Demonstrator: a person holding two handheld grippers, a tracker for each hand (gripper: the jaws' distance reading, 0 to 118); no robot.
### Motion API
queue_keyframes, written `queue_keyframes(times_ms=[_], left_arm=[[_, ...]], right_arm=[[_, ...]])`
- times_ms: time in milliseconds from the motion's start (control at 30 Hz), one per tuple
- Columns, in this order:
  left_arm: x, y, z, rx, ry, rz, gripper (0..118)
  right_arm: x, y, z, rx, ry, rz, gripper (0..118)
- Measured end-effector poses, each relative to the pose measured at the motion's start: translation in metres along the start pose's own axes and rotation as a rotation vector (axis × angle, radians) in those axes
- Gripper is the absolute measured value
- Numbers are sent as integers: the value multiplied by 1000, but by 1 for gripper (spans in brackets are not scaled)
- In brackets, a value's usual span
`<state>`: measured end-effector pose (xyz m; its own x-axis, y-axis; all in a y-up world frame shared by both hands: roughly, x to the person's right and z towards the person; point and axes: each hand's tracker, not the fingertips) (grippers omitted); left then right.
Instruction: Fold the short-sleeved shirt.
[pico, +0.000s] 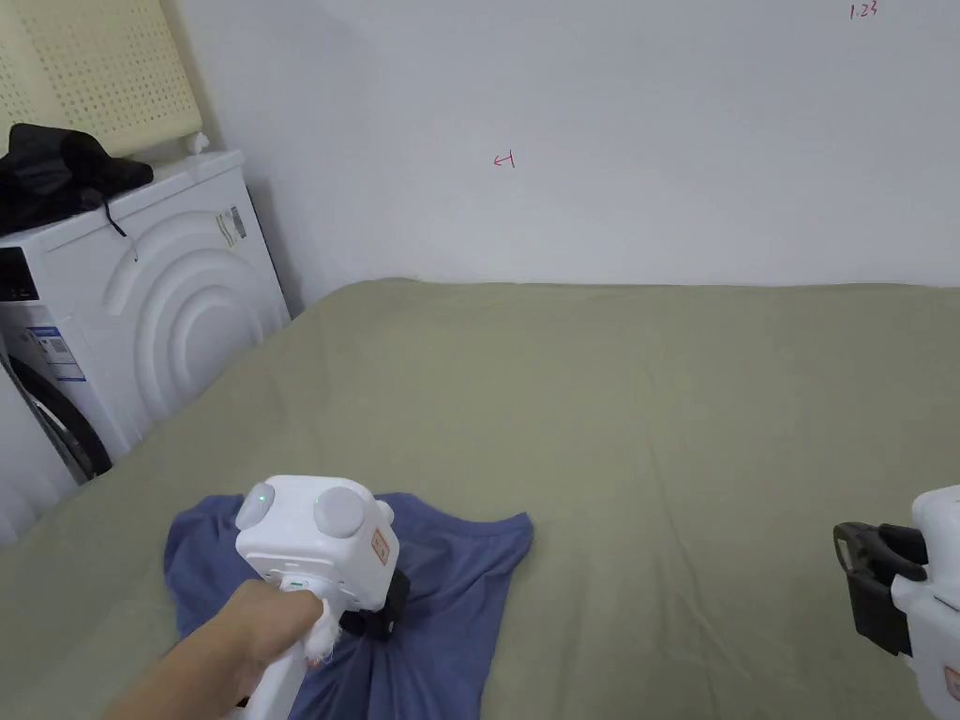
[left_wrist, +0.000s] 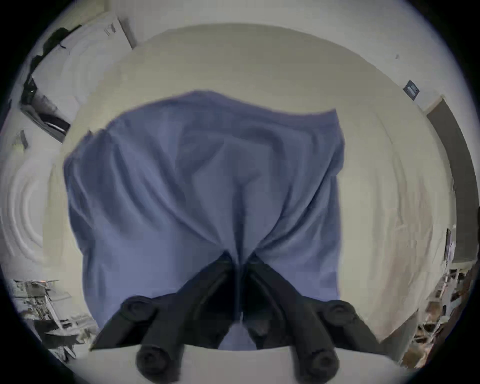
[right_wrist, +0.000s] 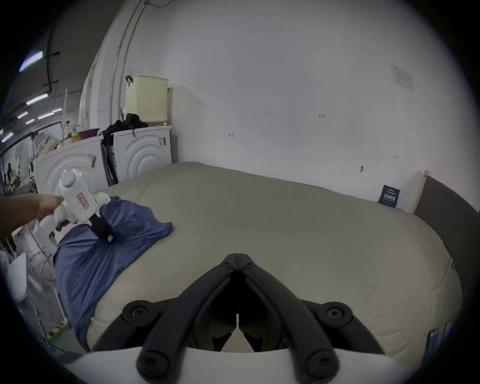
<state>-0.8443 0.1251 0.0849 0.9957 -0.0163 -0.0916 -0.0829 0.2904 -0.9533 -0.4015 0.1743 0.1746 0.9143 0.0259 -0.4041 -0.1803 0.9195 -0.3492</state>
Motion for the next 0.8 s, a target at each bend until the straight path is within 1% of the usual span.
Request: queue_keyframes(times_ms=[67,167,267,300,400,467,600,700,733,800], left_arm=[[-4,2,17,50,-57,31,4],[12,6,50,144,-135,-5,4],[49,17,81,207,-187,-143,4],[65,22,89,221,-199,-177,4],[142,21,117,276,-197,-292,4],[195,22,126,302,-216,-402,4],[302,14,133,292,-336,-544,4],[379,0,136,285,-443,-623,4],[402,4,132,269,-478,-654,4],[450,-8,134,272,-522,-725,4]], right_arm=[[0,-2,4,0,13,-11,0],[11,-4,18,-1,21,-23,0],[31,-6,38,-4,-40,-5,0],[39,-7,45,-11,-56,-16,0],[69,-10,74,2,-120,-71,0],[91,-14,95,8,-184,-75,0],[136,-26,138,-7,-292,-92,0],[163,-32,173,-17,-373,-101,0],[172,-35,185,-21,-404,-111,0],[189,-42,205,-25,-448,-140,0]])
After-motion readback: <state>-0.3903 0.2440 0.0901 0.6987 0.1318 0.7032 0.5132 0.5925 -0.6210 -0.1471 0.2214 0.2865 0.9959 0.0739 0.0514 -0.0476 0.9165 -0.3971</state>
